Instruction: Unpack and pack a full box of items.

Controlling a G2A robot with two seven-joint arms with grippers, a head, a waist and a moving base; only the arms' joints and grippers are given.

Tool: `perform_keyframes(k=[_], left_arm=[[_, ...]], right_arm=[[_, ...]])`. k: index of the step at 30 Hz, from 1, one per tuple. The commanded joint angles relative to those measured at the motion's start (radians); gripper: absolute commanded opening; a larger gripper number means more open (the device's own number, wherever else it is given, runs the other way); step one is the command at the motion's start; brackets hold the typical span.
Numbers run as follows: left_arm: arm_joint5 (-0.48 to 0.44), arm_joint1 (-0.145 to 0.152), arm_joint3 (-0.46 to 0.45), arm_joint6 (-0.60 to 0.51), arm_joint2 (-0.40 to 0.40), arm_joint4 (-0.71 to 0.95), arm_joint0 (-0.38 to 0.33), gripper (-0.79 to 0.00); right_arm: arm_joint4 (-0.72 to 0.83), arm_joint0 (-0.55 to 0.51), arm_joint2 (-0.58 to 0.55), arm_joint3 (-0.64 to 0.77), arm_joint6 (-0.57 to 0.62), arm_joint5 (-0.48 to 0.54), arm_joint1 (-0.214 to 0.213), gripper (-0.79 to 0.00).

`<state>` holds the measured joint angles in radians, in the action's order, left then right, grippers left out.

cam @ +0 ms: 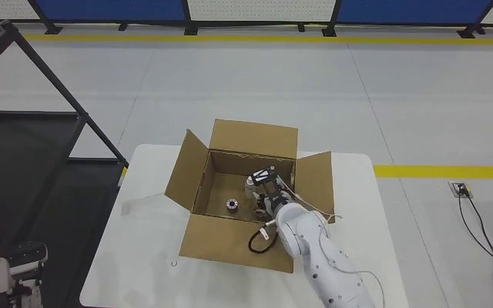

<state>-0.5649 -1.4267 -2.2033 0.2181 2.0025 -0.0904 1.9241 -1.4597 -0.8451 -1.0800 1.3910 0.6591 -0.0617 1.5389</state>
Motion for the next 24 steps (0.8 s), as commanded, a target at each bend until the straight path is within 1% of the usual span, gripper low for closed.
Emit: perform_keyframes(k=[1, 6, 8, 20, 22, 23, 24], left_arm=[[0.0, 0.0, 0.0, 0.0, 0.0, 0.0, 0.0, 0.0], [0.0, 0.0, 0.0, 0.0, 0.0, 0.0, 0.0, 0.0], [0.0, 0.0, 0.0, 0.0, 0.0, 0.0, 0.0, 0.0], [0.006, 0.0, 0.001, -0.007, -0.002, -0.001, -0.001, 0.0], [0.064, 0.004, -0.006, -0.061, -0.011, -0.011, -0.029, 0.0], [0.102, 0.008, -0.007, -0.117, -0.013, -0.038, -0.037, 0.0], [0.129, 0.012, -0.018, -0.152, -0.01, -0.057, -0.056, 0.0]], right_arm=[[0.003, -0.067, -0.025, 0.095, -0.08, 0.024, -0.009, 0.0], [0.051, -0.205, -0.086, 0.252, -0.286, 0.116, -0.027, 0.0], [0.016, -0.244, -0.101, 0.281, -0.347, 0.046, -0.029, 0.0], [0.016, -0.244, -0.101, 0.281, -0.347, 0.046, -0.029, 0.0], [0.038, -0.252, -0.105, 0.284, -0.36, 0.067, -0.03, 0.0], [0.055, -0.255, -0.114, 0.287, -0.365, 0.086, -0.032, 0.0], [0.083, -0.26, -0.127, 0.295, -0.374, 0.101, -0.033, 0.0]])
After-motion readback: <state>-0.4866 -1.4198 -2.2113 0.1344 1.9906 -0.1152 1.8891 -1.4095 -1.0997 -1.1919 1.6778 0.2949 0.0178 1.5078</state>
